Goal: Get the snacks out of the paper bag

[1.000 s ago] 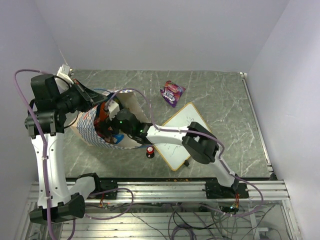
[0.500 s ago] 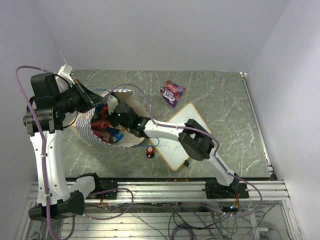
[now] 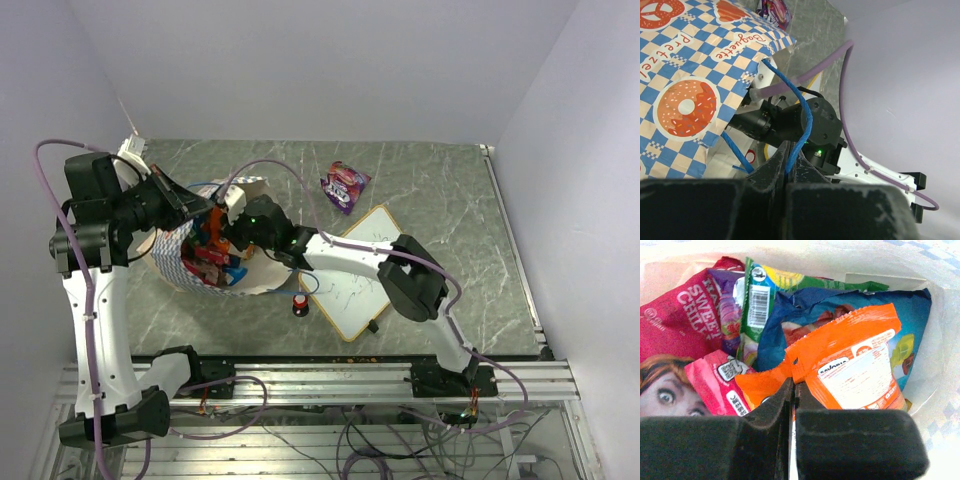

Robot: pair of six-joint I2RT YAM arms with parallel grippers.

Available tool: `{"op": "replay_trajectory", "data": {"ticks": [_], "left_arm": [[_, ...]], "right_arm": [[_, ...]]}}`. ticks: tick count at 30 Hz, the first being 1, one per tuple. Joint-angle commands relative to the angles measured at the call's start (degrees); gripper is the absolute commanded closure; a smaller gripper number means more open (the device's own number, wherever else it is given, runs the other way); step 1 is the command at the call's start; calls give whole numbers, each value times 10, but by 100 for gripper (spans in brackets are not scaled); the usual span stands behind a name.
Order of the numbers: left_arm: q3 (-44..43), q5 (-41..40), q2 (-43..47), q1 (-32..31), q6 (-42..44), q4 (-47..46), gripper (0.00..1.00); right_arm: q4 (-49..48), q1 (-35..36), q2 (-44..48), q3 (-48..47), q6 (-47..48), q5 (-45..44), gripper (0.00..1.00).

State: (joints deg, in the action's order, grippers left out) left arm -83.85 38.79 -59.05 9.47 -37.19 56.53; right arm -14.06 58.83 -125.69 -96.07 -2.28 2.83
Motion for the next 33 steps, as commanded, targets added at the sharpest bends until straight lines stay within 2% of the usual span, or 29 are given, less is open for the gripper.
{"op": "replay_trajectory", "data": {"ticks": [1, 9, 13, 26, 33], "left_arm": [[3, 18, 13, -4, -23, -27, 93], [23, 11, 6, -4, -52, -69, 93], [30, 17, 9, -4, -62, -87, 93], [-33, -11, -35, -4, -11, -16, 93], [-31, -18, -48, -4, -25, -11, 93]], "right_arm": [[-29, -3, 50, 13, -5, 54, 100], [-24, -2, 94, 35, -17, 105, 100], [-44, -3, 147, 70, -37, 122, 100], [-73, -11, 240, 145, -95, 179, 100], [-76, -11, 304, 192, -128, 178, 100]]}}
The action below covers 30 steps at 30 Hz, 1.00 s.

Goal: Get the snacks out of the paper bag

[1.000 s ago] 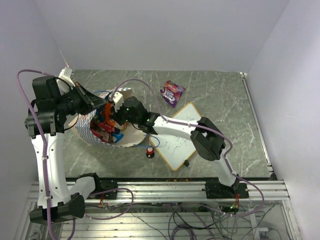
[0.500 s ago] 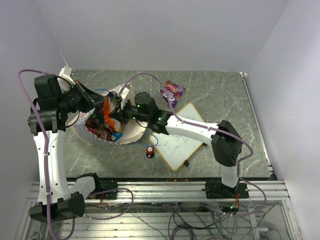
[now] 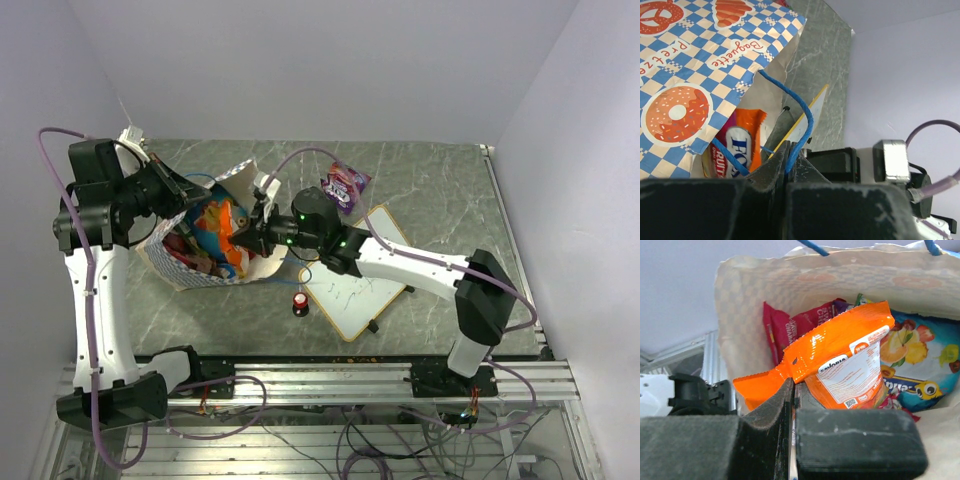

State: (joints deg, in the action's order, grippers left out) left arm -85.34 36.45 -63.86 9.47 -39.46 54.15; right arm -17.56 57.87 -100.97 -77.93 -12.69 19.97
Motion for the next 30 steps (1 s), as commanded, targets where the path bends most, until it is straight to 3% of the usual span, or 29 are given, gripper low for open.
{"op": "replay_trajectory", "data": {"ticks": [1, 12, 22, 30], "left_arm": [[-15, 9, -2, -4, -3, 13, 93], [-16, 14, -7, -5, 5, 18, 93], [-27, 13, -14, -5, 26, 34, 93], [-67, -3, -31, -6, 67, 58, 93]], "right_arm": [[-36, -1, 70, 11, -22, -2, 100], [20, -14, 150, -48, 50, -130, 100], [100, -125, 146, -124, 111, -210, 100], [152, -234, 93, -123, 92, -261, 100]]}}
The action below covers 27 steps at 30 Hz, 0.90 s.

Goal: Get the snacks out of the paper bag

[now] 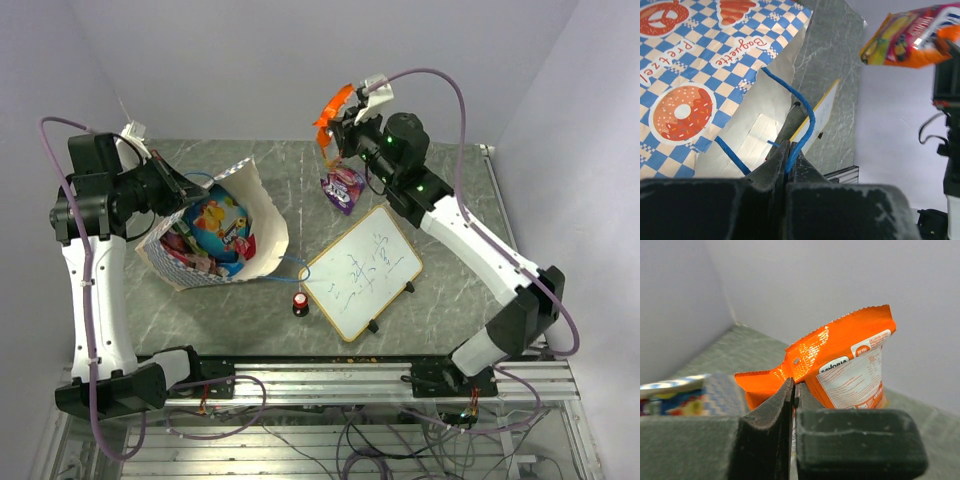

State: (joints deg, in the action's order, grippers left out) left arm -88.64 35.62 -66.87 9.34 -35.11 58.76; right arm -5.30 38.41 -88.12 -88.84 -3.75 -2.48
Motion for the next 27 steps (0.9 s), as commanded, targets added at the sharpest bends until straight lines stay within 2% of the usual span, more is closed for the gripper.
{"op": "replay_trajectory", "data": {"ticks": [1, 5, 10, 17, 23, 27], "left_arm": [[-35, 10, -3, -5, 22, 9, 93], [-42, 21, -6, -5, 28, 0, 93], [-65, 16, -17, -5, 38, 2, 93], [-76, 16, -27, -6, 42, -2, 93], [-93, 10, -33, -5, 48, 15, 93], [-98, 5, -29, -5, 48, 21, 93]], "right_arm": [[36, -51, -47, -14, 0, -38, 100], [56, -90, -89, -6, -7, -49, 100], [83, -118, -149, -15, 32, -75, 100], [114, -132, -234, -48, 61, -81, 100], [105, -131, -307, -83, 34, -46, 100], [120, -119, -382, -155, 12, -3, 100]]}}
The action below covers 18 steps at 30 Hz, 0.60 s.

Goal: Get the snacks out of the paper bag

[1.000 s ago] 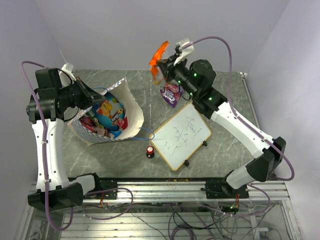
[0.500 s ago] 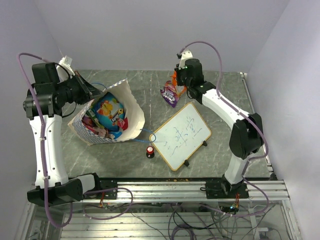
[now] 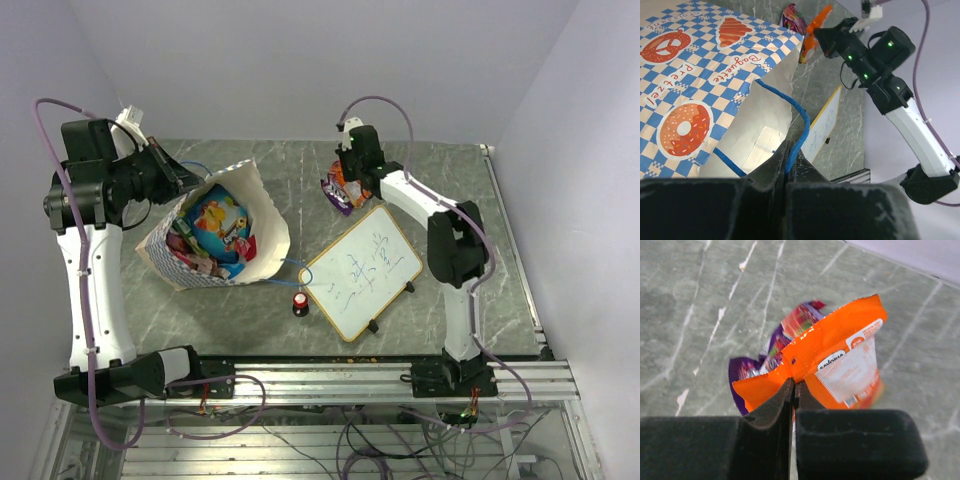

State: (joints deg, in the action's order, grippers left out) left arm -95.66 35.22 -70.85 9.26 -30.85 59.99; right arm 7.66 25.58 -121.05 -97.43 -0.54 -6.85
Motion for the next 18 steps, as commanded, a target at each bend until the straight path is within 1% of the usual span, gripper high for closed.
{"op": "replay_trajectory", "data": {"ticks": [1, 2, 4, 6, 9, 12, 17, 18], "left_arm": [[-28, 10, 11, -4, 4, 9, 93], [-29, 11, 10, -4, 3, 11, 93], [-27, 12, 13, -5, 1, 13, 93], [-21, 16, 23, -5, -3, 14, 93], [2, 27, 41, -5, -17, 4, 93], [26, 42, 54, -5, -30, -13, 93], [79, 69, 72, -5, -62, -55, 93], [91, 74, 77, -5, -73, -67, 93]], "right_arm": [[1, 14, -69, -92, -20, 48, 96], [7, 19, -79, -113, -22, 44, 89], [7, 22, -85, -128, -32, 33, 66], [15, 22, -81, -134, -39, 36, 50], [32, 22, -54, -120, -40, 46, 42], [23, 23, 5, -61, -57, 58, 37], [-6, 25, 110, 41, -95, 96, 35], [-8, 37, 124, 54, -100, 100, 35]]}}
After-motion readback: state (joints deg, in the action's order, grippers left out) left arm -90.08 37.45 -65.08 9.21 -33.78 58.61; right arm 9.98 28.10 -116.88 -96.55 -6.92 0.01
